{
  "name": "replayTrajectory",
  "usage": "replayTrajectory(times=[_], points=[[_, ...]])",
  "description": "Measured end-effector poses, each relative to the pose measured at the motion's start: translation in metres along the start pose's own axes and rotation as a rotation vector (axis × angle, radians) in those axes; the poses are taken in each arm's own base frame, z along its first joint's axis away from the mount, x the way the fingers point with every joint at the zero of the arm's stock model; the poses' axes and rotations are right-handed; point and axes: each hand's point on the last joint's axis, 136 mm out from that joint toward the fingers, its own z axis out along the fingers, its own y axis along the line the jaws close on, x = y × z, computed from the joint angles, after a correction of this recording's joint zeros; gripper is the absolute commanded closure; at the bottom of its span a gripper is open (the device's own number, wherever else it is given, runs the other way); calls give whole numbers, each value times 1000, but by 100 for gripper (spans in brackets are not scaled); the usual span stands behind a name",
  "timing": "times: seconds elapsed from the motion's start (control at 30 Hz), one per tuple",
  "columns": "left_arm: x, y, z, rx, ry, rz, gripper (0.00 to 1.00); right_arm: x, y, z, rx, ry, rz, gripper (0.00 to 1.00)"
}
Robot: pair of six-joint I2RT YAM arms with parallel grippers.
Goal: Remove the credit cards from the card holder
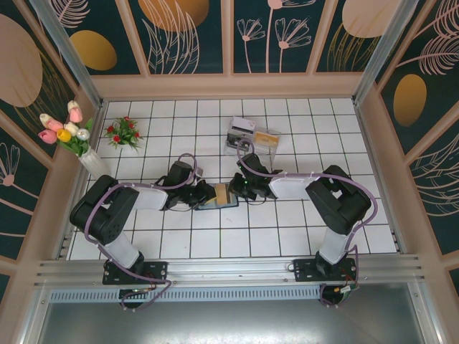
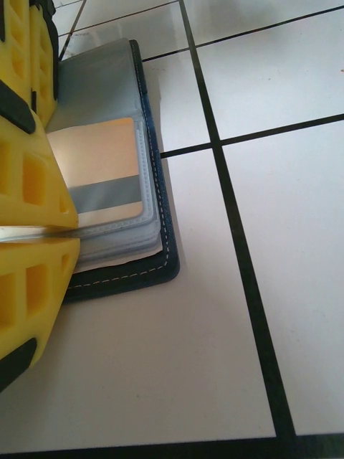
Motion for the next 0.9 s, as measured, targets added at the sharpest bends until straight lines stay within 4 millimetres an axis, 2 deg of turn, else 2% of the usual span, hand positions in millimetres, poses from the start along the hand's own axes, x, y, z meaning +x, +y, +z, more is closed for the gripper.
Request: replayTrajectory(times=[0.7,0.9], points=[[-4,9,-16,-82,-54,55,100,-2,1,-1,3,0,-12,85],[-4,10,-16,-86,-55,57,100,-5,11,-13,-27,1,-50,82]])
